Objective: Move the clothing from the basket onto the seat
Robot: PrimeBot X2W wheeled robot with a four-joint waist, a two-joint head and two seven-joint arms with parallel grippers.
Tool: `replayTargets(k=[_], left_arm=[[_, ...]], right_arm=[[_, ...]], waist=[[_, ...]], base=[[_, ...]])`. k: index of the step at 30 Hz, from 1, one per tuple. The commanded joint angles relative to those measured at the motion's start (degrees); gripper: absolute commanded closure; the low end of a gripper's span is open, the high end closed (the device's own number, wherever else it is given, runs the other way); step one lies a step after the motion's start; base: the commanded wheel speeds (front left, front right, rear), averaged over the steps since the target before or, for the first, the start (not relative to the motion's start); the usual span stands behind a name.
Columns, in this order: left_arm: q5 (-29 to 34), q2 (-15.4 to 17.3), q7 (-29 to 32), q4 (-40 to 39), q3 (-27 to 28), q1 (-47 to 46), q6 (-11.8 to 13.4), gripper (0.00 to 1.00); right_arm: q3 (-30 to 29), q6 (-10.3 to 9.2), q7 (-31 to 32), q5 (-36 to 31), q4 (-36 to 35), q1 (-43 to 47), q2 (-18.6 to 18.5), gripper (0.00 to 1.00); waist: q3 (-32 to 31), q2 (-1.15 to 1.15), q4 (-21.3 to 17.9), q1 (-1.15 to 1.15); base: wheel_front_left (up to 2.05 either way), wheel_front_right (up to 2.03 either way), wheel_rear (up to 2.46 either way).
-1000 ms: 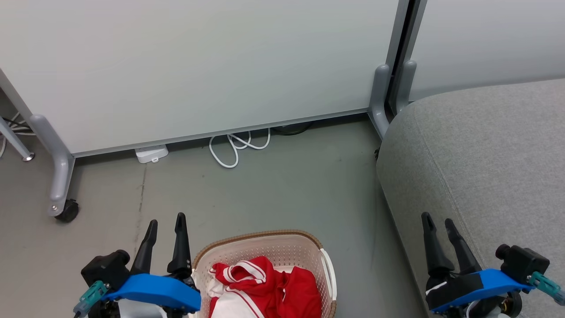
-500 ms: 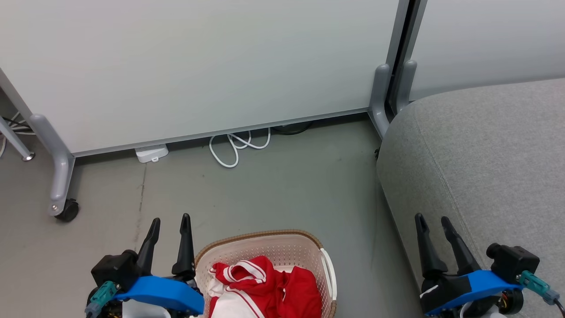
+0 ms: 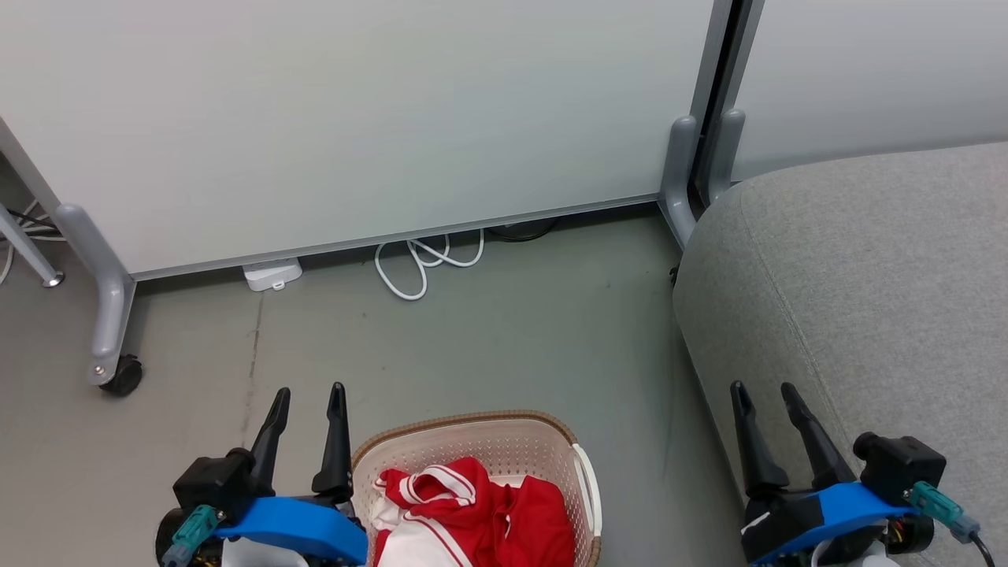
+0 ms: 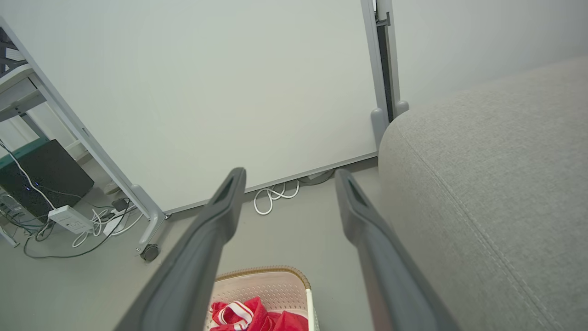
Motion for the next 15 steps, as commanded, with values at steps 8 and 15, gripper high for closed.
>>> replayTargets(k=[8,15], left_arm=[[2.9,-0.1,-1.3,0.4,0.0,-1.1,-0.5,0.0],[5.0,-0.1,-2.1,1.1,-0.1,-1.3,-0.7,0.0]], right_arm=[[0.3,0.13,-1.1,-3.7,0.4,-0.7,-0.4,0.0],[0.2,0.13,-1.8,-6.4,0.8,-0.9,-0.4,0.0]], waist=[[0.1,0.0,0.1,0.0],[0.2,0.0,0.2,0.0]], base=[[0.0,0.0,0.0],[0.0,0.0,0.0]])
